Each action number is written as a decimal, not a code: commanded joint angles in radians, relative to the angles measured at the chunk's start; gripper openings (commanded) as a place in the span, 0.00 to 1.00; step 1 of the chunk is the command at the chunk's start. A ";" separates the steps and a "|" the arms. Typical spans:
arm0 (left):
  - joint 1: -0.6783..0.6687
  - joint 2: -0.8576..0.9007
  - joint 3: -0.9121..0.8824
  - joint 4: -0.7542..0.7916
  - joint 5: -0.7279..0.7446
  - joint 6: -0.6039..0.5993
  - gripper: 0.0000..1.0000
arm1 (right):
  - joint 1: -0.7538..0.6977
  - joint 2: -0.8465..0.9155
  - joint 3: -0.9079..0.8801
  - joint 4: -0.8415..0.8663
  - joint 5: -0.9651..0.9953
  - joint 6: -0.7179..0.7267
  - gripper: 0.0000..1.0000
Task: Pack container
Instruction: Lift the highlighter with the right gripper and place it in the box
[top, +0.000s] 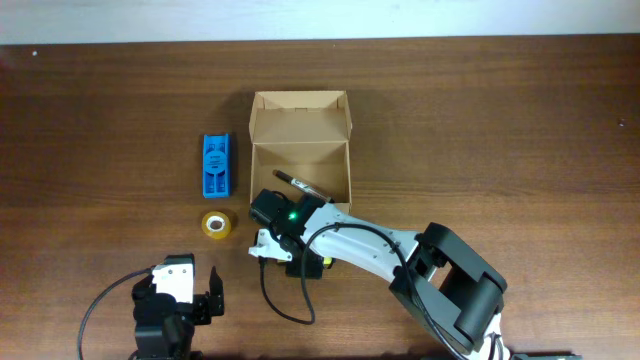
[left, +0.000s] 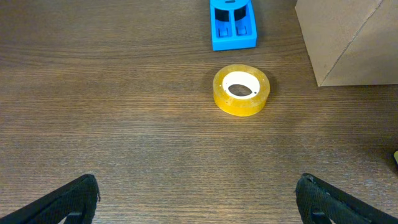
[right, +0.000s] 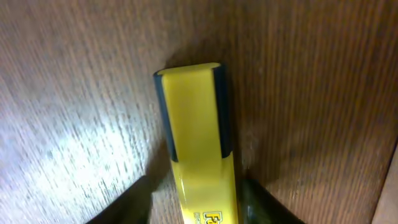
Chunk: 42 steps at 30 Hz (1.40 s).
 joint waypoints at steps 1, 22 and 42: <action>-0.005 -0.006 -0.008 0.003 -0.014 -0.010 1.00 | 0.010 0.030 -0.011 -0.003 -0.018 0.021 0.33; -0.005 -0.006 -0.008 0.003 -0.014 -0.010 1.00 | 0.012 -0.007 0.259 -0.227 -0.122 0.223 0.19; -0.005 -0.006 -0.008 0.003 -0.015 -0.010 1.00 | -0.093 -0.027 0.600 -0.270 0.154 0.271 0.14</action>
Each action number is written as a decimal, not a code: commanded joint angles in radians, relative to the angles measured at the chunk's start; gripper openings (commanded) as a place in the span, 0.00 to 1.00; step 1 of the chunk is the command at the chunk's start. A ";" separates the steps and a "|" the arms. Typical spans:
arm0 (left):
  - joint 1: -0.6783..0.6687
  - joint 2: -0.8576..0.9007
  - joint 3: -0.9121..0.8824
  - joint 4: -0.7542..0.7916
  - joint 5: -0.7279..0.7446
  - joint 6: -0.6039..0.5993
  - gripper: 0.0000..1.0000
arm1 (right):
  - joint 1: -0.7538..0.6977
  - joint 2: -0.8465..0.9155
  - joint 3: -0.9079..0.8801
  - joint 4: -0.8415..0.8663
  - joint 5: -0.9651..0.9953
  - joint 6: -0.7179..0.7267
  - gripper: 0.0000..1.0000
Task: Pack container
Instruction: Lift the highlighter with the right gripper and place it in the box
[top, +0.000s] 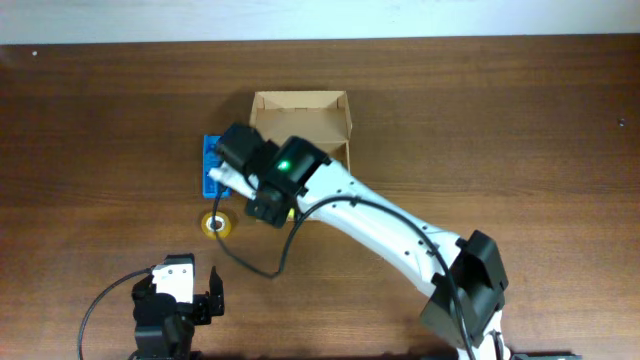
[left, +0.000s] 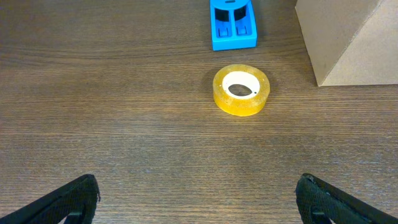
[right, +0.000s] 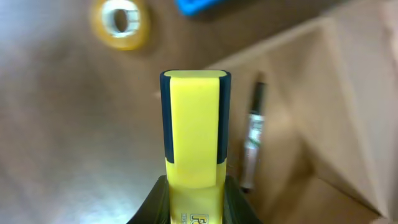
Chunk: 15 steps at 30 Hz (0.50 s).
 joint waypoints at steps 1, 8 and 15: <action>-0.005 -0.006 -0.008 0.003 -0.014 -0.010 1.00 | -0.084 -0.031 0.021 0.029 0.067 0.014 0.14; -0.005 -0.006 -0.008 0.003 -0.014 -0.010 1.00 | -0.219 -0.023 0.013 0.074 0.012 0.008 0.19; -0.005 -0.006 -0.008 0.003 -0.014 -0.010 0.99 | -0.261 0.024 -0.032 0.096 -0.047 -0.011 0.20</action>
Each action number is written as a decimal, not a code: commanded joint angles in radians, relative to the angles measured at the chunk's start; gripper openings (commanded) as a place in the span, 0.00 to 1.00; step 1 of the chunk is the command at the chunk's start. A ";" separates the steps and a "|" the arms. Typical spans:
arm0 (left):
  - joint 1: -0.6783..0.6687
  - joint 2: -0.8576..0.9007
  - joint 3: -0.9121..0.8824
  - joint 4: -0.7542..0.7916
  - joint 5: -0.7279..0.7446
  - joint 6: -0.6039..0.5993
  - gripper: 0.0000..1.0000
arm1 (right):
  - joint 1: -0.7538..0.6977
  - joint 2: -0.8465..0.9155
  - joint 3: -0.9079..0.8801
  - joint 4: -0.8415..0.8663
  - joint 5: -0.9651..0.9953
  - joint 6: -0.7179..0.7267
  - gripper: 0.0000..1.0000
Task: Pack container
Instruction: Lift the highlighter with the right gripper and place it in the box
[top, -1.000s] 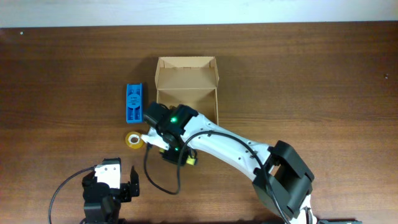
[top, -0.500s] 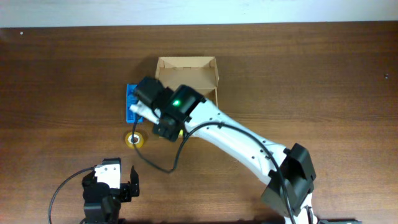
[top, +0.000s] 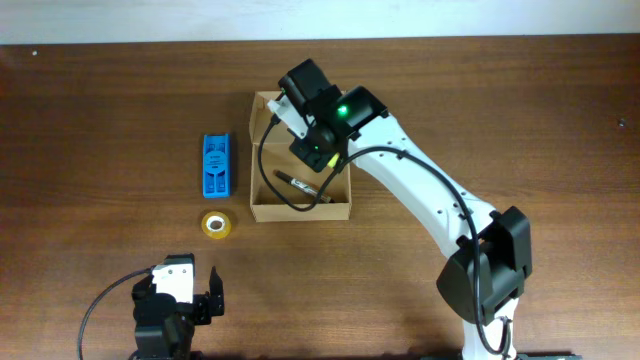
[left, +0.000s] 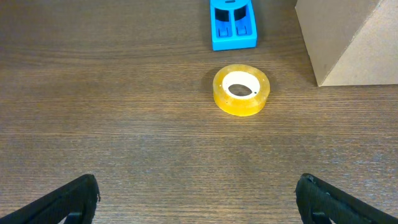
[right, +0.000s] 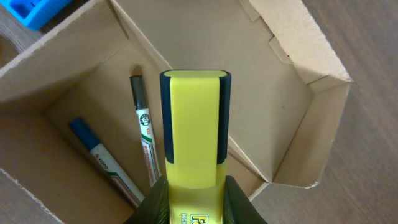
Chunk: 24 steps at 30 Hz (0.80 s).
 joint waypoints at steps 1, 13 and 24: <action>-0.005 -0.006 -0.008 0.003 -0.014 -0.010 1.00 | -0.001 0.032 -0.029 0.004 -0.078 -0.022 0.20; -0.005 -0.006 -0.008 0.003 -0.014 -0.010 0.99 | 0.008 0.104 -0.149 0.087 -0.127 -0.022 0.20; -0.005 -0.006 -0.008 0.003 -0.014 -0.010 1.00 | 0.008 0.103 -0.167 0.124 -0.145 -0.021 0.58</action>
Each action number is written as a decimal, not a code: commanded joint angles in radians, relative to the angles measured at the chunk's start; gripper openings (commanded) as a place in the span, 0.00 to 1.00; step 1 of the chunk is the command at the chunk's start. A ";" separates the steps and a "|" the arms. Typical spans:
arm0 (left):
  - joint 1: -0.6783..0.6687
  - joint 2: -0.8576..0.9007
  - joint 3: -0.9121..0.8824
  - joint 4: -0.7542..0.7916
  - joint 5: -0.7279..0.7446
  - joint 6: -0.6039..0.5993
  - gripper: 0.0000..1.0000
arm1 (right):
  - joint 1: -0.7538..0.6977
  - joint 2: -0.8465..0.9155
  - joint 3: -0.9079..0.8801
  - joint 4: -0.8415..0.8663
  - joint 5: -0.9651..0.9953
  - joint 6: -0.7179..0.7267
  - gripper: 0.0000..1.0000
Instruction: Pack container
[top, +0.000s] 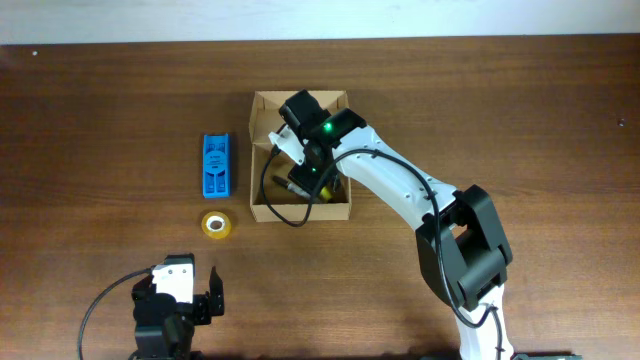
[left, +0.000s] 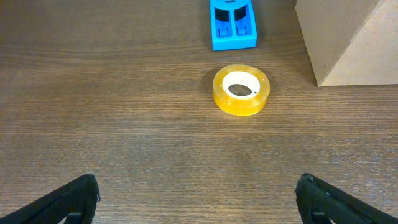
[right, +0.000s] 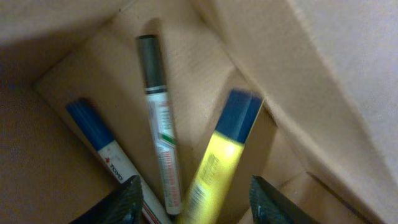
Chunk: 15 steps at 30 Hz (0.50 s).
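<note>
The open cardboard box (top: 262, 205) stands at mid-table. My right gripper (right: 198, 199) is down inside it, open, with the yellow highlighter (right: 214, 165) loose between its spread fingers, blurred. A black-capped marker (right: 158, 137) and a blue-capped marker (right: 102, 143) lie beside it on the box floor. A yellow tape roll (left: 242, 90) and a blue stapler-like block (left: 233, 23) lie on the table left of the box (left: 348, 43). My left gripper (left: 198, 199) stands open near the front edge, well short of the tape.
In the overhead view the tape roll (top: 216, 224) sits below the blue block (top: 216, 165), both left of the box. My right arm (top: 400, 195) reaches across from the lower right. The box's flap (top: 300, 100) stands up at the far side.
My right gripper has dropped lower into the box and opened. The yellow highlighter has left its grip and lies tilted among the two markers. My left arm has not moved.
My right gripper was shut on the yellow highlighter on the table in front of the box. Then it held the highlighter raised near the tape and the box's left side, then over the open box. Now the highlighter is released inside the box.
</note>
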 joint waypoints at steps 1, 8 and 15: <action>-0.005 -0.006 -0.008 0.003 -0.014 -0.010 1.00 | 0.008 0.002 -0.004 0.013 -0.019 0.003 0.59; -0.005 -0.006 -0.008 0.003 -0.014 -0.010 1.00 | 0.013 -0.075 0.060 0.008 -0.113 0.003 0.68; -0.005 -0.006 -0.008 0.003 -0.014 -0.010 1.00 | 0.008 -0.334 0.076 -0.037 -0.021 0.014 0.99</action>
